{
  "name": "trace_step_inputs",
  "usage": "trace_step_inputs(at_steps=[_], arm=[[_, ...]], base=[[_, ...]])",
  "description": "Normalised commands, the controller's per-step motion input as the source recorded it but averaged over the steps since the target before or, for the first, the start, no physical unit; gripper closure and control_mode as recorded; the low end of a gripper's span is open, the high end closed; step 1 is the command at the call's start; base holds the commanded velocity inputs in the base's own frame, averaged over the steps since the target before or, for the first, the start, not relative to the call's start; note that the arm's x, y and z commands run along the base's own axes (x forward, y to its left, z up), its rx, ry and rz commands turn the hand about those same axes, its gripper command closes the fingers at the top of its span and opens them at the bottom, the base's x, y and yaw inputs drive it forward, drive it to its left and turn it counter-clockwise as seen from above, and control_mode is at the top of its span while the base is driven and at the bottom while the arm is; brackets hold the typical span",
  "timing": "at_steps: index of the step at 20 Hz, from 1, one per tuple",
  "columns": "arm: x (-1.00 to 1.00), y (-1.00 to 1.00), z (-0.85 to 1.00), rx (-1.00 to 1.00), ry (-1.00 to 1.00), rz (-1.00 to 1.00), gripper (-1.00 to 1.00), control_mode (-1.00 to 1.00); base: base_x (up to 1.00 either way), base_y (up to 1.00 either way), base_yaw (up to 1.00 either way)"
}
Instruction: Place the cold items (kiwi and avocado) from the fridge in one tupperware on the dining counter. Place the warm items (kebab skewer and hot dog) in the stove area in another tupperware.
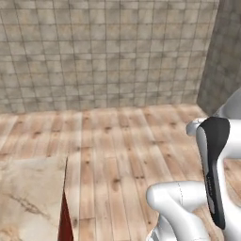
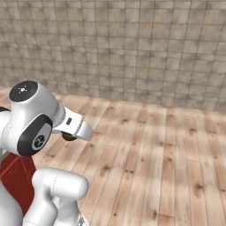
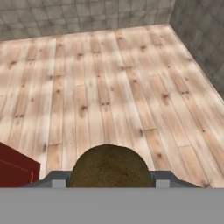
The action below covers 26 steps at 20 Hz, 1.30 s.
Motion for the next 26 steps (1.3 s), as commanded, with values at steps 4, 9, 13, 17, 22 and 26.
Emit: trace_step_inputs(at_steps=[4,9,13,17,22,26], arm=[[0.0,0.0,0.0,0.0,0.0,0.0,1.0,1.0],[0.0,0.0,0.0,0.0,0.0,0.0,1.0,1.0],[0.0,0.0,0.0,0.0,0.0,0.0,1.0,1.0],[0.0,0.0,0.0,0.0,0.0,0.0,1.0,1.0],[0.0,0.0,0.0,0.0,0.0,0.0,1.0,1.0],[0.0,0.0,0.0,0.0,0.0,0.0,1.0,1.0]], base=[[1.0,-0.47,0.17],[1.0,-0.39,0.3],[1.0,-0.31,0.49],[1.0,-0.14,0.55],[0.91,-0.41,0.71],[0.89,-0.5,0.7]])
